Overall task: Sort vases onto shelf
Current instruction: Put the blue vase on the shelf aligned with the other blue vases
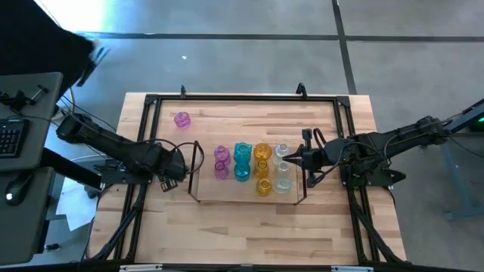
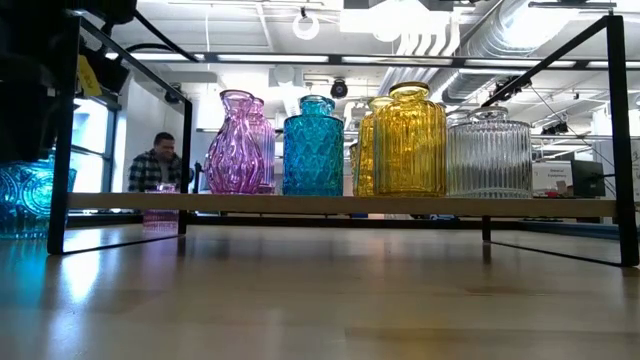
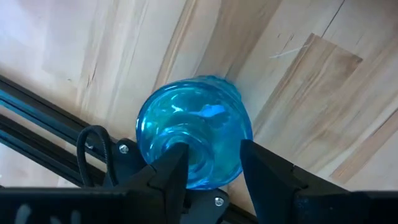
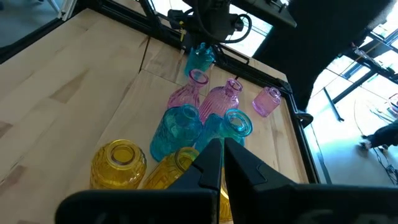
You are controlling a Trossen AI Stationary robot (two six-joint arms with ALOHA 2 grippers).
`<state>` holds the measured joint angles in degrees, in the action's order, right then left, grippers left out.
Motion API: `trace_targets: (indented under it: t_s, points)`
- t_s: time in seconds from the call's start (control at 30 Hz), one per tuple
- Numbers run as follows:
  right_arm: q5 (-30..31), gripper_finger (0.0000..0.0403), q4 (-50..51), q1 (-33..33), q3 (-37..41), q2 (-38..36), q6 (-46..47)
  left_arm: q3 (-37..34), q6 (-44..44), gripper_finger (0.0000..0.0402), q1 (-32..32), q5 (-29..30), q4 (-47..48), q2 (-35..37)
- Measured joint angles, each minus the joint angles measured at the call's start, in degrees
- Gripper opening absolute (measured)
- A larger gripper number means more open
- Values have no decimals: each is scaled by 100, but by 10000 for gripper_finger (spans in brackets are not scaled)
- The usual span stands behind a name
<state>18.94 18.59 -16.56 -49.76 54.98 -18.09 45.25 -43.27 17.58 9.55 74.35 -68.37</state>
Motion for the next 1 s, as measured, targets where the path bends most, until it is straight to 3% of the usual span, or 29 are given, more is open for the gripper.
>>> trace_targets:
  t_s: [0.17, 0.43, 0.7, 1.0]
  points:
    - [0, 0, 0, 0, 0, 0, 0, -84, -2, 113, 0, -77, -22, -3]
    - [-2, 0, 0, 0, 0, 2, 0, -76, 140, 16, 0, -108, 133, -3]
    - [-2, 0, 0, 0, 0, 2, 0, -14, 1, 16, 0, -235, 443, 80]
    - [-2, 0, -15, 2, 0, 2, 0, 902, -238, 16, 101, -211, 1222, 187]
